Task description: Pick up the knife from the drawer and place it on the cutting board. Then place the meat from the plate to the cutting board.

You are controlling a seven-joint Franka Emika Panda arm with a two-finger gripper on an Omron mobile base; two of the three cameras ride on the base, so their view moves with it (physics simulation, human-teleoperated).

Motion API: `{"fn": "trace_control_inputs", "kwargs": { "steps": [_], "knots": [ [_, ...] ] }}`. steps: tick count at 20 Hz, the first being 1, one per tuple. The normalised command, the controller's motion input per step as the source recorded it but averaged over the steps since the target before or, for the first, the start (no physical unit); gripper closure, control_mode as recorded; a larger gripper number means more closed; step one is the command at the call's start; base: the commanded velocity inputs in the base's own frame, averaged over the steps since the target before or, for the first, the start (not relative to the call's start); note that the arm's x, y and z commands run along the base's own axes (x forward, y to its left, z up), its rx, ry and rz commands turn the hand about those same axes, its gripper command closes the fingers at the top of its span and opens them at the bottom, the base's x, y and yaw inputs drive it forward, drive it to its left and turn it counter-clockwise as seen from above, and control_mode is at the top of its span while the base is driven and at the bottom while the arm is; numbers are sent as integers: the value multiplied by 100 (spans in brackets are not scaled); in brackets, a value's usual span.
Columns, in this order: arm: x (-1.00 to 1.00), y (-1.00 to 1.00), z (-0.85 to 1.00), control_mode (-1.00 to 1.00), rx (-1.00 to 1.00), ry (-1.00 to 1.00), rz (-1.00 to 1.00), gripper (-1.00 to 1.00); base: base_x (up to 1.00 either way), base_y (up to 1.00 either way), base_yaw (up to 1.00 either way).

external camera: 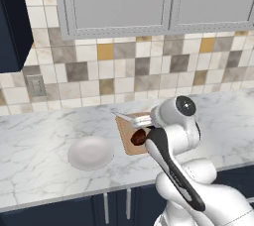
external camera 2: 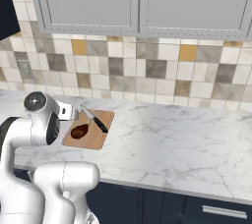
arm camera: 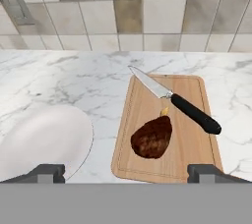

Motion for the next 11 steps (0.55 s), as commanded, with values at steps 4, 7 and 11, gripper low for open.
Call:
{"fn": "trace_control_inputs", "kwargs": {
  "steps": [4,7,11],
  "knots": [
    [-100,0,100,-100,8,-18,0,-100,0,0,0],
    [-100,-3,59,-100,0,-8,0,-100,0,0,0],
    [-100,-25,5,-100,1,-34,-1,-100,0,0,0]
  ]
}}
